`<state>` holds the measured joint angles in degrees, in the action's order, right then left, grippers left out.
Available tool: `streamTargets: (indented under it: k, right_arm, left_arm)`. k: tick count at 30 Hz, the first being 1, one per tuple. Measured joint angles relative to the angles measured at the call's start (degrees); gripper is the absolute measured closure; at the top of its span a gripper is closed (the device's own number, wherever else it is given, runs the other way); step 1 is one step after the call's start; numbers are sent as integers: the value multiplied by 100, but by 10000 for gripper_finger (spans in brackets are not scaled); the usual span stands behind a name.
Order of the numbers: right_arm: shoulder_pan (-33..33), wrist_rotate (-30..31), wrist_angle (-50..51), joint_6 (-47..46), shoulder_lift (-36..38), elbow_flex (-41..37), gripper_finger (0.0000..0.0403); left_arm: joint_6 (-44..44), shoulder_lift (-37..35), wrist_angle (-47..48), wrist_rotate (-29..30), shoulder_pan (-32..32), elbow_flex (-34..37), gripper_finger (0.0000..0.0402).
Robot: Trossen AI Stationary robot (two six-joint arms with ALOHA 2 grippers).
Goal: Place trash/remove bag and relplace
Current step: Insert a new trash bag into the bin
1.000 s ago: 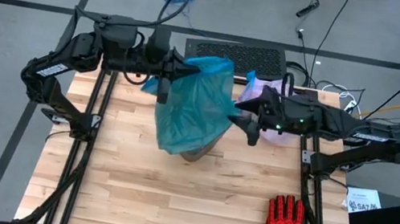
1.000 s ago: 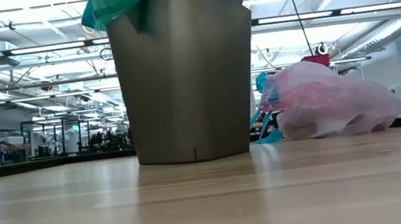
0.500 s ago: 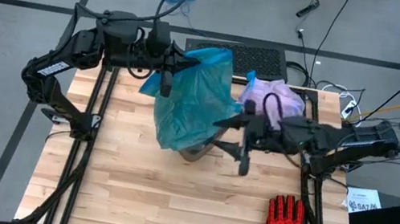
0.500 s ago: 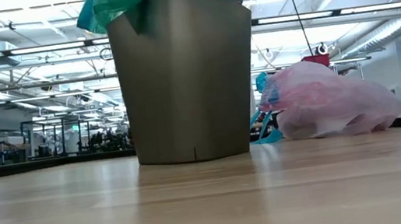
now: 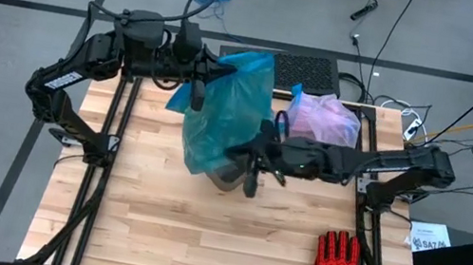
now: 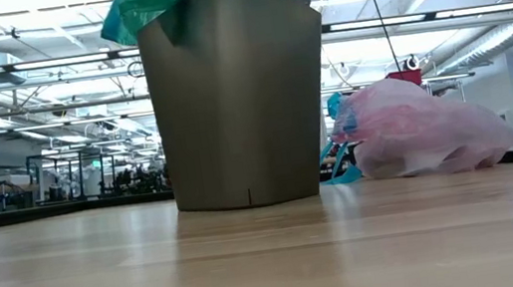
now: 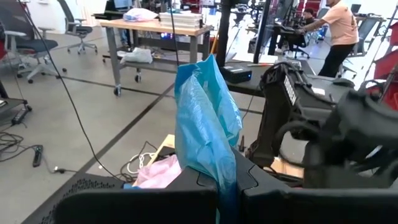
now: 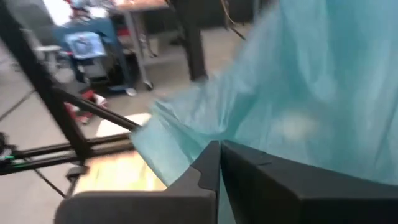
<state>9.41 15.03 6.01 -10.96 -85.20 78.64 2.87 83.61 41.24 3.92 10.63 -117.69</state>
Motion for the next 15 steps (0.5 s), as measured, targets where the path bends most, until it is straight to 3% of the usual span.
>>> streamTargets:
  k: [9, 15]
  right_arm:
    - [-127, 1213, 1624, -1281, -70, 5, 403]
    - [-222, 1064, 1926, -1310, 116, 3, 403]
  left_arm:
    - [136, 4, -28, -8, -29, 4, 401]
    - [138, 4, -58, 60, -18, 4, 401]
